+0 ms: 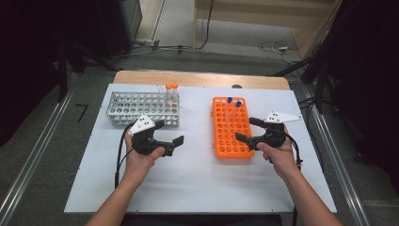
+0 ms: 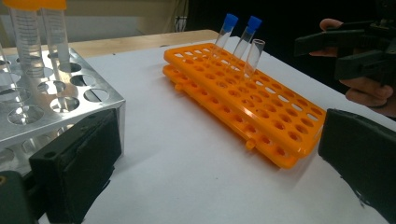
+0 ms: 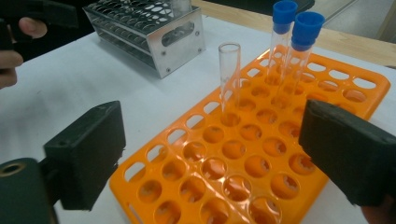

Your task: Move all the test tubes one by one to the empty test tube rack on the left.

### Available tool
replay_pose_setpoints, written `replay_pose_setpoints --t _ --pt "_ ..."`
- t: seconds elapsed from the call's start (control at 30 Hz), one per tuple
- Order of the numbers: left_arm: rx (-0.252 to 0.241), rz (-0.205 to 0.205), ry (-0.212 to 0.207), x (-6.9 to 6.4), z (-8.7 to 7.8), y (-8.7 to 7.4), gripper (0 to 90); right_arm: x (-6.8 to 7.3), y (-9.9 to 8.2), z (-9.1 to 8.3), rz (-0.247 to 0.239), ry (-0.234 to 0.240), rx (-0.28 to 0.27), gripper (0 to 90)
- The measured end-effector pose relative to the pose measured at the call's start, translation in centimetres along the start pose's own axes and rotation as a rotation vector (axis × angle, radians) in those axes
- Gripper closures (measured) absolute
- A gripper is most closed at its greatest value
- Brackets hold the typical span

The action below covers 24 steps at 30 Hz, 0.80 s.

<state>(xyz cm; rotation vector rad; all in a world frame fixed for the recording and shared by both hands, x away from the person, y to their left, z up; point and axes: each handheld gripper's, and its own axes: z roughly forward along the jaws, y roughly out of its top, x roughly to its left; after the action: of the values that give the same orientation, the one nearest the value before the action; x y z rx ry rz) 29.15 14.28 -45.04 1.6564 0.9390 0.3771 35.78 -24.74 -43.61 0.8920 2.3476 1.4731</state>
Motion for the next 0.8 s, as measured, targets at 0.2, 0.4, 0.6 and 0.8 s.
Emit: replay_pose_setpoints --t 0.2,0.4,0.6,0.8 --pt "0.008 -0.007 0.002 0.1 0.1 -0.1 0.0 -0.2 0.6 1.6 0.041 -0.007 -0.003 20.9" --pt "0.011 -0.005 0.001 0.0 0.1 -0.2 0.0 -0.7 0.7 3.3 0.066 -0.023 0.048 34.4" --pt "0.009 -0.007 0.003 0.1 0.1 -0.2 0.0 -1.1 0.9 4.9 0.056 -0.034 0.099 49.9" --pt "0.015 -0.005 0.0 0.0 0.2 -0.3 0.0 -1.2 0.7 6.0 0.05 -0.054 0.124 60.4"
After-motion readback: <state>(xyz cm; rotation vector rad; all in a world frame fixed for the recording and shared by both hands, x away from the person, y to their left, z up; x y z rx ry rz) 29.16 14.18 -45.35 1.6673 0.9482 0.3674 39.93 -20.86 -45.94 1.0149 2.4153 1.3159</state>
